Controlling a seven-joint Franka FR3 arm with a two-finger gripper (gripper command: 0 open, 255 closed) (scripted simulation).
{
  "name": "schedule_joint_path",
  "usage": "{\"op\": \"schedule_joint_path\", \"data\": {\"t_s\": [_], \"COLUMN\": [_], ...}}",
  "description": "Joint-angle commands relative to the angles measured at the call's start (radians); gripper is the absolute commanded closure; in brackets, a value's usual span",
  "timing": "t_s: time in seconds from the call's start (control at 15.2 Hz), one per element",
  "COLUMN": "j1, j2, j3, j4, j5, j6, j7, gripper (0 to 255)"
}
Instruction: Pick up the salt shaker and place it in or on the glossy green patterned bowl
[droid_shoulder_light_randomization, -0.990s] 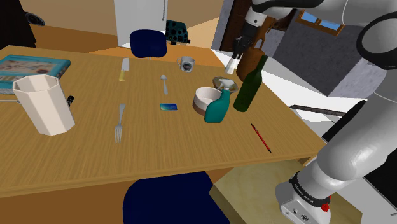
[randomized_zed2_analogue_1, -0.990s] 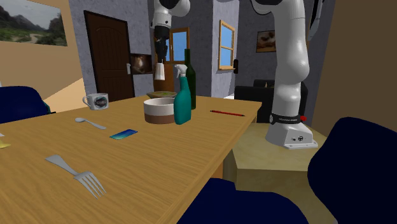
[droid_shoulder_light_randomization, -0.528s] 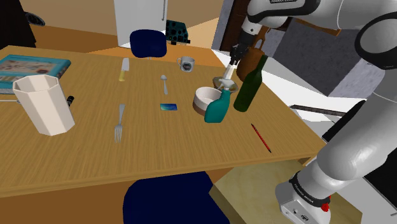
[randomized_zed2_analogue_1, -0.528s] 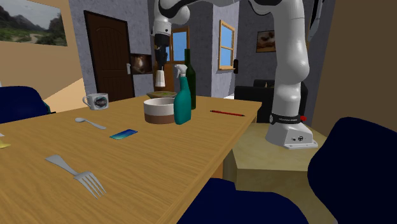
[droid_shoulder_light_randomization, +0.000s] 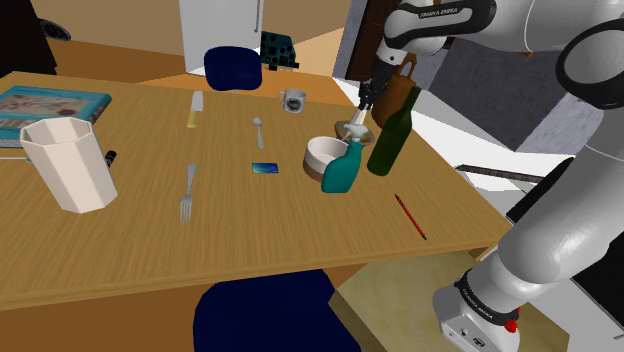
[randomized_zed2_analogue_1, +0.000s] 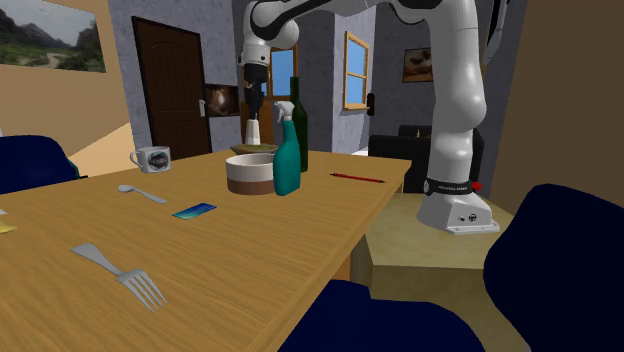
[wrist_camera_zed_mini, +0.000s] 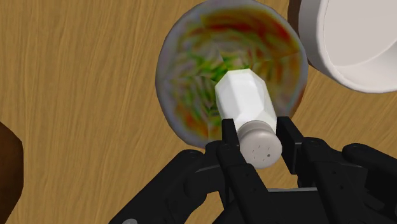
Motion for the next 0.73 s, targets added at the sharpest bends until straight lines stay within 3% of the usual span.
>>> {"op": "schedule_joint_path", "data": {"t_s": [0.0,0.2,0.26,0.66], "j1": [0.000,0.000,0.000,-0.001], "j2": [0.000,0.000,-0.001,-0.009], "j3": [0.000,0.000,0.000,-0.001], "j4": [-0.002,-0.002,-0.004,0.020], "j5": [0.000,0.000,0.000,0.000], "j6": [0.002,0.002,0.002,-0.029], "j7": [0.000,0.000,0.000,0.000], "gripper": [255,255,0,0]}}
